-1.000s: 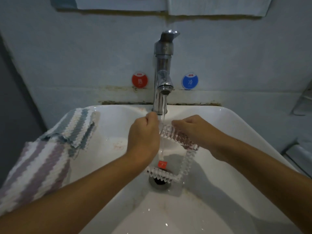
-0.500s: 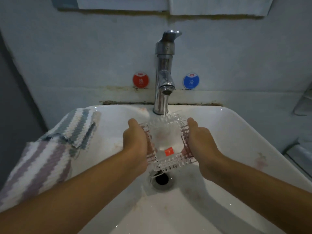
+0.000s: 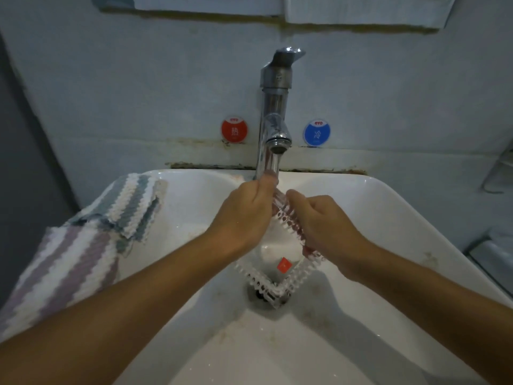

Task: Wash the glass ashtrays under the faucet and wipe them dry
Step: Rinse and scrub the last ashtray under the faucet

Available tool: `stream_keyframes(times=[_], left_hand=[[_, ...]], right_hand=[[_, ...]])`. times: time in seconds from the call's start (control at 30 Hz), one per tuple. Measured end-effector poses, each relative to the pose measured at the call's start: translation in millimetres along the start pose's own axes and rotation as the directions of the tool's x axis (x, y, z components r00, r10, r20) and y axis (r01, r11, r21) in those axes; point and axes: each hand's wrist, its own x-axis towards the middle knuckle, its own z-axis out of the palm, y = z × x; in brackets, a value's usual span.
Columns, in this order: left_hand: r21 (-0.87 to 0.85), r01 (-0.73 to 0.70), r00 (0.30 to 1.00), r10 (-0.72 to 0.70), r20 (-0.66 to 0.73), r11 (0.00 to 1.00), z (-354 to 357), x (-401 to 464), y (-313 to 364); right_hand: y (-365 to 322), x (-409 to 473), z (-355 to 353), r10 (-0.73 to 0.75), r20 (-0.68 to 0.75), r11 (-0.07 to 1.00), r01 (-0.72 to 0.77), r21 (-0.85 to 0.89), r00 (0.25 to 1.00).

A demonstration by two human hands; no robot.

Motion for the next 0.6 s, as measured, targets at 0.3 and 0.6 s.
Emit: stream_keyframes(times=[0.3,0.6], left_hand=[[0.171,-0.028,0.987,0.055,-0.154,0.985,8.2,-8.8,4.6],[0.114,0.002,0.983,0.019,-0.18,0.993,15.1,-12.5,7.2]], right_hand=[[-13.9,12.5,11.2,-0.073,0.037,0.989,0.077,-0.123,0.997],[-11.3,13.7,7.3,-0.04,0.055,0.994,0.046,-0.098,0.998]])
